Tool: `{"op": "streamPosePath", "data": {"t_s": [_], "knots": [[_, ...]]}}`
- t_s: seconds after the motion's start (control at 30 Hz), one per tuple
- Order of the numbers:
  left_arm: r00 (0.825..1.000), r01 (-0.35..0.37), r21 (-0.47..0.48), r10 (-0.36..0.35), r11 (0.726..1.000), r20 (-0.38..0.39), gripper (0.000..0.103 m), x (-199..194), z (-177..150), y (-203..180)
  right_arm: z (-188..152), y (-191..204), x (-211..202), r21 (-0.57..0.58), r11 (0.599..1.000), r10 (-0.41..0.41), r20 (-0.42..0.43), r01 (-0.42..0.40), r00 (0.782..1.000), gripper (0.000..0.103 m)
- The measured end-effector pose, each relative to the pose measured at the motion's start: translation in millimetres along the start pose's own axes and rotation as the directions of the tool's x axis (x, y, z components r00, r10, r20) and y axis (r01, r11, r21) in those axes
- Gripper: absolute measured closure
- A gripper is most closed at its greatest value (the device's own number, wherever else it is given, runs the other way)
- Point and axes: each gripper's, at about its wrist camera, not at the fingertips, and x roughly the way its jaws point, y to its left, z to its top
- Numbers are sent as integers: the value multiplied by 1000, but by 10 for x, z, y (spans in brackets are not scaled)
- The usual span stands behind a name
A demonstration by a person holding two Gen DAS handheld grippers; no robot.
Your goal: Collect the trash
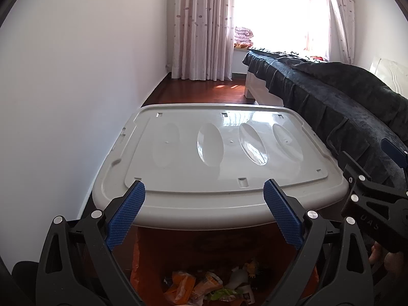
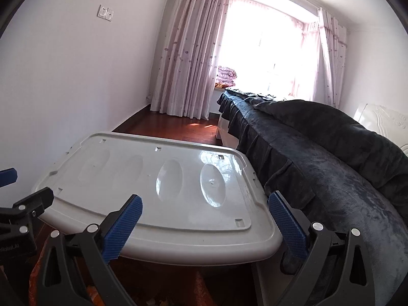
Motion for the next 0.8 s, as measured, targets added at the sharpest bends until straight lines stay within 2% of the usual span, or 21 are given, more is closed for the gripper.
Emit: {"op": "streamPosePath", "data": {"t_s": [0.17,0.33,0.57,0.8], "knots": [[1000,13,-14,-13,1000,4,12,29,79,-5,138,-19,105,-2,1000,-8,42,8,999,5],[999,44,-15,-43,999,26,11,30,175,-28,111,13,129,-10,1000,-11,63,12,998,5],[999,35,-3,-35,999,33,12,64,260,-75,66,139,97,-72,997,-21,97,28,995,5],[1000,9,7,-10,1000,29,12,114,277,-85,55,139,90,-78,996,-24,108,32,994,5]]}}
